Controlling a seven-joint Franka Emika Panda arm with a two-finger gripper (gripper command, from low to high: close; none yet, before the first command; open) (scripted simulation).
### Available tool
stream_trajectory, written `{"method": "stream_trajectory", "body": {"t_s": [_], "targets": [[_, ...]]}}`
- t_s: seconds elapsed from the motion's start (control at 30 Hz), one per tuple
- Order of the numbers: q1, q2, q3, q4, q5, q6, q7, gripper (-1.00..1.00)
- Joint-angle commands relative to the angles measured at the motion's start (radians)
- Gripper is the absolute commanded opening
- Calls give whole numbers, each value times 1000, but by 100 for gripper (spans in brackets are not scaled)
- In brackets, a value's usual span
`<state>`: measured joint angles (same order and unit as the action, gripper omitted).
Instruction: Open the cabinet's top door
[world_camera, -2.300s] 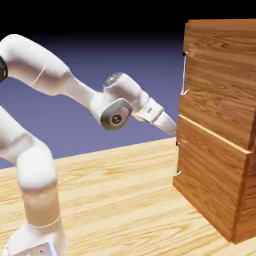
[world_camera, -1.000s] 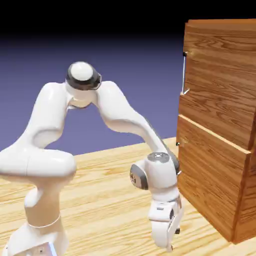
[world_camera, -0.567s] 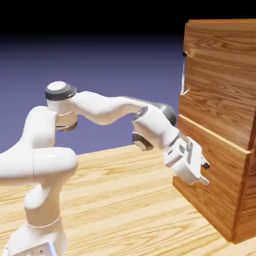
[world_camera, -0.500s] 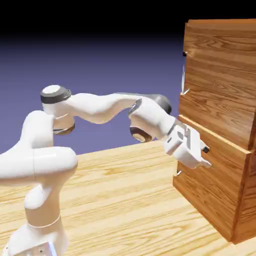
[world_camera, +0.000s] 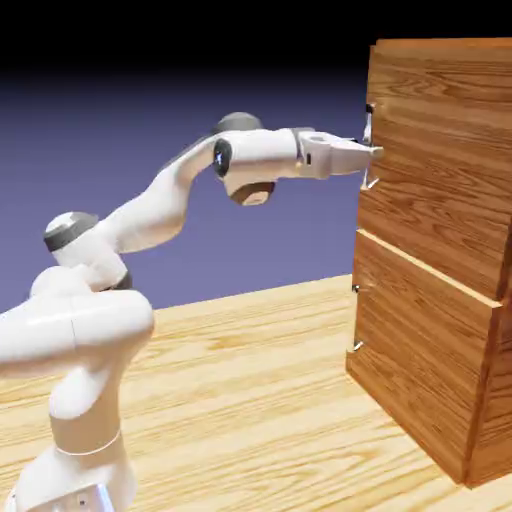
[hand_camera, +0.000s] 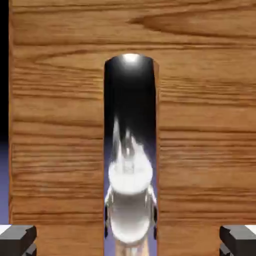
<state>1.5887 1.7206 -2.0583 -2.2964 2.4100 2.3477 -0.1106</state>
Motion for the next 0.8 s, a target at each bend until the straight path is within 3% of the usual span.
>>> {"method": "stream_trajectory", "body": {"t_s": [0.0, 0.4, 0.77], "targets": [[20, 0, -10, -36, 17, -38, -30, -100], [166, -81, -198, -400, 40, -553, -326, -100], [85, -266, -432, -523, -149, -1031, -530, -100]]}}
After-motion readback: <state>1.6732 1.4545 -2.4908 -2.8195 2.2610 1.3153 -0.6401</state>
